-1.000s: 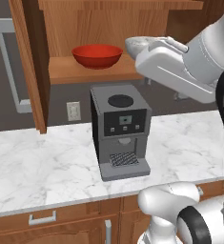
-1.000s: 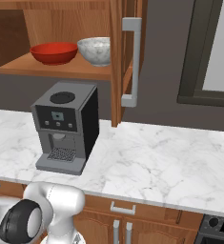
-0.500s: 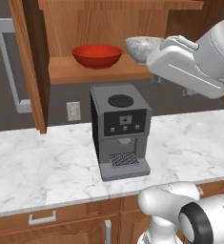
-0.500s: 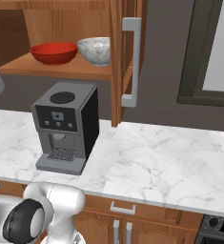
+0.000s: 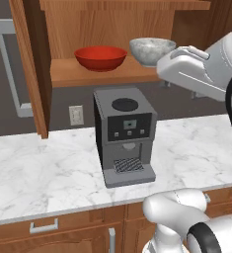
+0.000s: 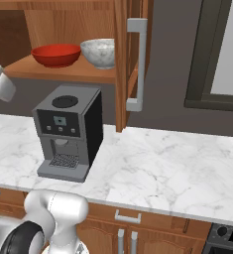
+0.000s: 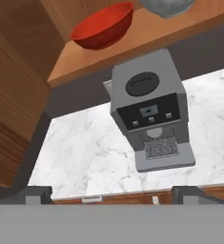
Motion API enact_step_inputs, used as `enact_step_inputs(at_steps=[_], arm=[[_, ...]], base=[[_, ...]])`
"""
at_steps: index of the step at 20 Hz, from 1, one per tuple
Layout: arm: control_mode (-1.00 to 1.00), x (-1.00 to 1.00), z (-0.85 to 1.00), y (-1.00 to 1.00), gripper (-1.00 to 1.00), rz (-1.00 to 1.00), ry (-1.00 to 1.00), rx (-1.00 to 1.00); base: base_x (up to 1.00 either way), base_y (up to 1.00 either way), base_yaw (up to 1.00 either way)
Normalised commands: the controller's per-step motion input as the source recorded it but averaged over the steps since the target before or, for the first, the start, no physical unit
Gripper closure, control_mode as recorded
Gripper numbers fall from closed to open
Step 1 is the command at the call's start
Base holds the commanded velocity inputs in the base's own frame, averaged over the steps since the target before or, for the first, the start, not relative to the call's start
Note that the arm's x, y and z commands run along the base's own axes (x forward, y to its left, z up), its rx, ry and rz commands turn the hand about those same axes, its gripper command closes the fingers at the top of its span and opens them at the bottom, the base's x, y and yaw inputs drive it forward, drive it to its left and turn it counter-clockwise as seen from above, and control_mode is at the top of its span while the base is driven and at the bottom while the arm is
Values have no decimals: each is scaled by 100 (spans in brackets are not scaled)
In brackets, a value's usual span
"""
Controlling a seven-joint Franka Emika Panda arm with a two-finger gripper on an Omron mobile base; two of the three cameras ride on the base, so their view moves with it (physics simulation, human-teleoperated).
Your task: Move the bowls from the cabinet to the plates on the dining table.
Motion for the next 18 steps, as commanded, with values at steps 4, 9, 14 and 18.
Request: enact_step_inputs(at_steps=[4, 9, 14, 18], arm=[[-100, 15, -4, -14, -100, -7, -5, 1], [-100, 15, -7, -20, -100, -10, 0, 7], [-100, 0, -3, -26, -100, -2, 1, 12], [-100, 0, -4, -20, -100, -2, 1, 14]], base=[[0, 0, 0], [0, 0, 0], [0, 0, 0], [0, 0, 0]])
